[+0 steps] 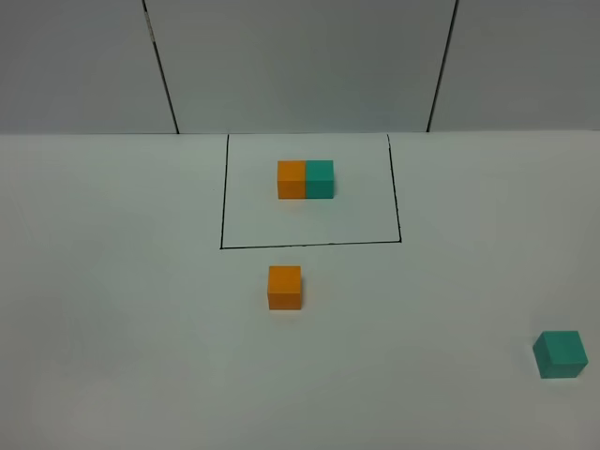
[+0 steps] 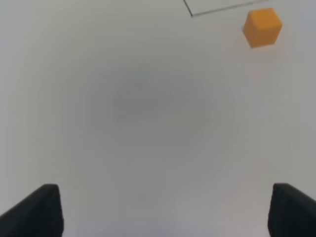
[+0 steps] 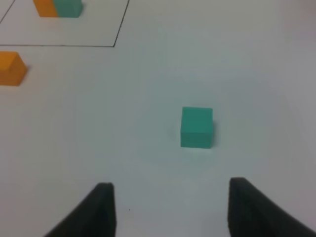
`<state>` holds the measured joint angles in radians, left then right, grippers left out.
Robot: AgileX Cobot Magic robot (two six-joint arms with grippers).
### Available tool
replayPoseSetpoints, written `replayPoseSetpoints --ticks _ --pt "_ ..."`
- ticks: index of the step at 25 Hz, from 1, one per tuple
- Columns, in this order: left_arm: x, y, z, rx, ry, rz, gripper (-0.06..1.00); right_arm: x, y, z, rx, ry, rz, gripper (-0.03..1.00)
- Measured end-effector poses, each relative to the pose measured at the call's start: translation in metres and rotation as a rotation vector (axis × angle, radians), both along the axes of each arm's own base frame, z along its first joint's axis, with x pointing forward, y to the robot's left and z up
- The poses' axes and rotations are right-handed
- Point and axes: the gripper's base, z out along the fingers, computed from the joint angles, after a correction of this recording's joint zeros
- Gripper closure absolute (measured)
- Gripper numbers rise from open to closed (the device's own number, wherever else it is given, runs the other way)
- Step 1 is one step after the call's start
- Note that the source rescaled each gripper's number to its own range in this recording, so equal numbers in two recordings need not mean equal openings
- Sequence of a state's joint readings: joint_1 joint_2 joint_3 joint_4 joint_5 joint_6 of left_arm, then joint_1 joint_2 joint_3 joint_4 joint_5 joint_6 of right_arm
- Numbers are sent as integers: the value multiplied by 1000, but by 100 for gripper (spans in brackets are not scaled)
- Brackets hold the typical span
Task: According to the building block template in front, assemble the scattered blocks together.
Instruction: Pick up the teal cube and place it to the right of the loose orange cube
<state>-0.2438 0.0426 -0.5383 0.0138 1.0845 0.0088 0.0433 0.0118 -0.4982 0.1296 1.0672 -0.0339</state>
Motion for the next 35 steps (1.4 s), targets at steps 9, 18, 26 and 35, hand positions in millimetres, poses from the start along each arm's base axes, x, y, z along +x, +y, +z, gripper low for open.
replayPoseSetpoints --ticks 9,18,26,35 --pt "-2 1 -7 4 -45 -5 14 0 0 0 -1 2 1 24" --pt "-2 4 -7 27 -52 20 19 37 11 -2 29 233 97 -3" --pt "-2 3 -7 29 -51 140 23 105 13 -7 -6 445 114 -3" --pt "-3 2 -7 21 -49 202 24 187 16 -7 -11 621 108 -3"
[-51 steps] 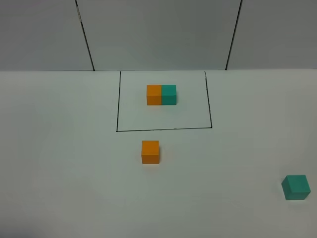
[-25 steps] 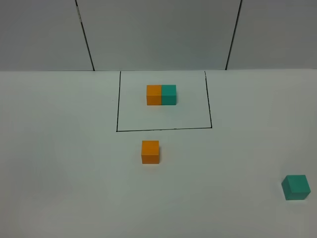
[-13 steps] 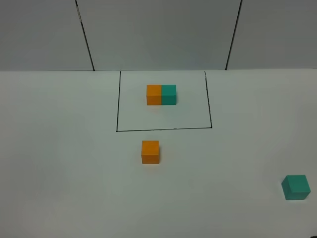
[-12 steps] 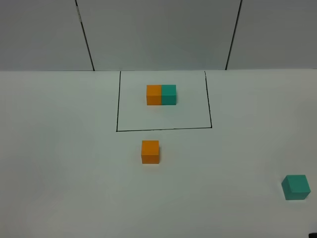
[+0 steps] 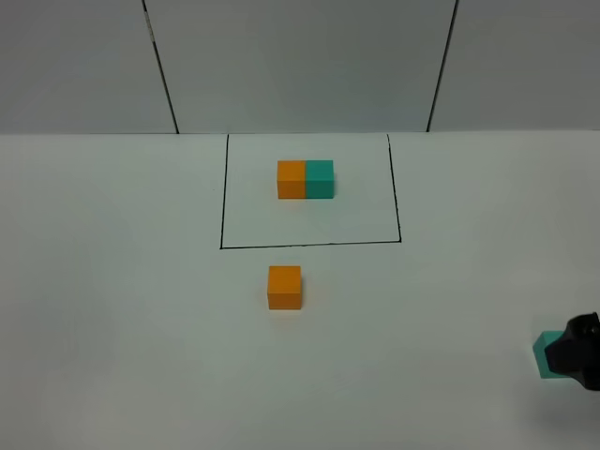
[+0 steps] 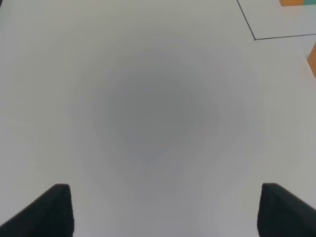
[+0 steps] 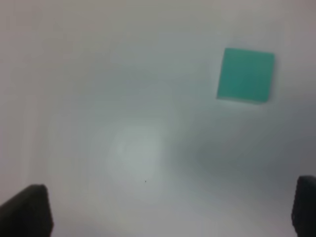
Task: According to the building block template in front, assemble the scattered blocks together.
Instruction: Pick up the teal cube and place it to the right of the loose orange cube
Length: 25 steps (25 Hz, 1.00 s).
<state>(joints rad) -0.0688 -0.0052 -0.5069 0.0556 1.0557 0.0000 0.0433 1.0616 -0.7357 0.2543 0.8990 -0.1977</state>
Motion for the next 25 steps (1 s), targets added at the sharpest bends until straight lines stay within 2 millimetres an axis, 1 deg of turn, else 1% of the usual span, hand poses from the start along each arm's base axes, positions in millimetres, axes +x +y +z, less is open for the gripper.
replayPoseSetpoints --ticks 2,5,9,14,19,25 --pt "0 0 0 0 0 4 24 16 1 -3 -4 28 5 -3" --pt "0 0 0 0 0 4 24 34 1 -11 -9 68 13 -3" --pt "0 0 0 0 -1 4 24 52 2 -30 -17 137 19 -3" --pt "0 0 0 0 -1 4 24 70 2 -60 -31 207 16 -3" --pt "0 0 0 0 -1 4 24 84 -1 -88 -57 259 -23 -3" --pt "0 0 0 0 -2 4 24 97 -4 -109 -97 247 -39 -3"
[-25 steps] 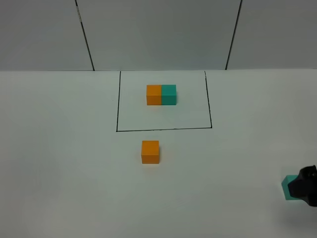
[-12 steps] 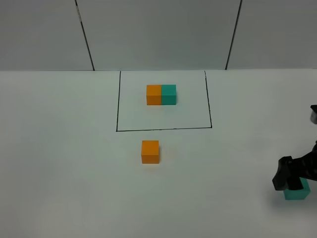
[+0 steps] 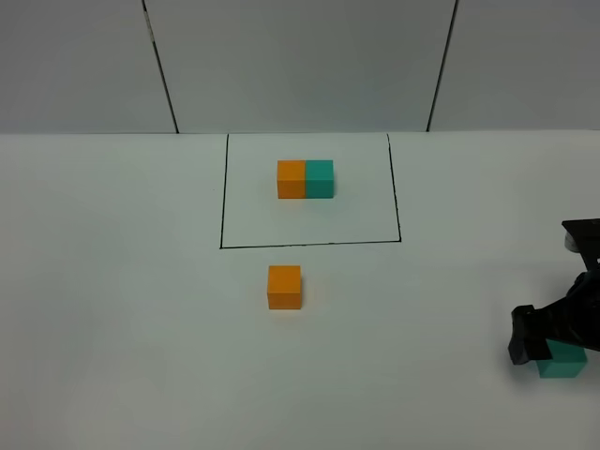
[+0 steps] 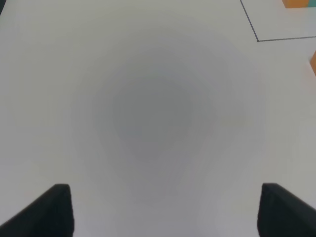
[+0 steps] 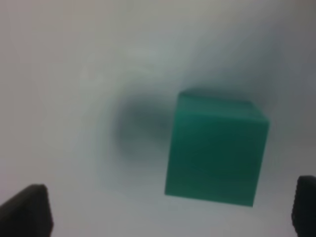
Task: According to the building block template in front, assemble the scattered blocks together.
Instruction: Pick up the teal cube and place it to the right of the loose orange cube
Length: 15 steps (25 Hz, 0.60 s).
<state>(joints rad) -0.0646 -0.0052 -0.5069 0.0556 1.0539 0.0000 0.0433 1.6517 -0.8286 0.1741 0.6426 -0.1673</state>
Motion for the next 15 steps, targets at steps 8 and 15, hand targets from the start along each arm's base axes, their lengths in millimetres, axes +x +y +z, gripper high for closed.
replayPoseSetpoints --ticks 8,15 --pt "0 0 0 0 0 0 24 10 -2 -17 -18 -24 -39 -3" --pt "0 0 0 0 0 0 24 12 -2 -30 -21 14 -49 12"
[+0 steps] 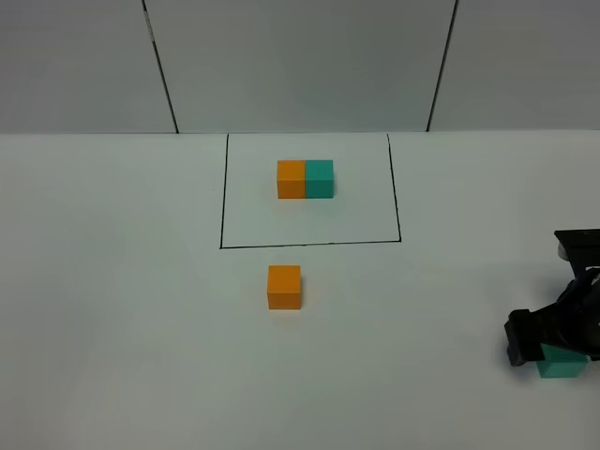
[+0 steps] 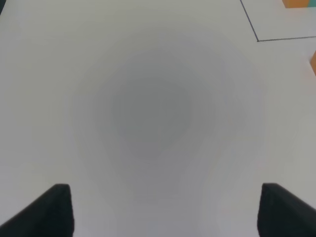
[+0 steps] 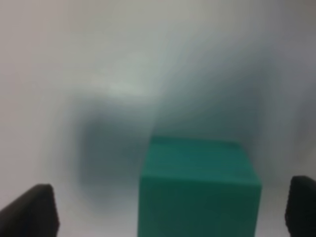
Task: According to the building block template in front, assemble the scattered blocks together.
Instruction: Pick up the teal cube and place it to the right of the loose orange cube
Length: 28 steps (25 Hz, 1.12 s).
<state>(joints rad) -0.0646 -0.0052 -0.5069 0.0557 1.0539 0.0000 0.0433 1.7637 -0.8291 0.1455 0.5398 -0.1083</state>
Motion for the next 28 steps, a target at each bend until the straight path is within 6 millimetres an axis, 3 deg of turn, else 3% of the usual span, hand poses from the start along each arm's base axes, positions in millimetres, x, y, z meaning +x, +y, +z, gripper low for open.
replayPoseSetpoints --ticks 3,6,11,14,17,23,28 --pt "0 0 0 0 0 0 24 -1 -1 0 -8 9 11 36" --pt "0 0 0 0 0 0 24 -3 -1 -1 -13 30 19 73" --pt "0 0 0 3 0 2 24 -2 1 3 -10 62 27 71" --pt "0 1 0 6 0 6 24 7 11 13 -13 54 89 71" --pt "0 1 0 11 -1 45 24 13 38 26 -48 33 301 71" --pt "0 1 0 11 -1 87 24 17 101 46 -220 -111 903 71" --pt "0 1 0 11 -1 88 24 25 127 42 -395 -119 1268 71"
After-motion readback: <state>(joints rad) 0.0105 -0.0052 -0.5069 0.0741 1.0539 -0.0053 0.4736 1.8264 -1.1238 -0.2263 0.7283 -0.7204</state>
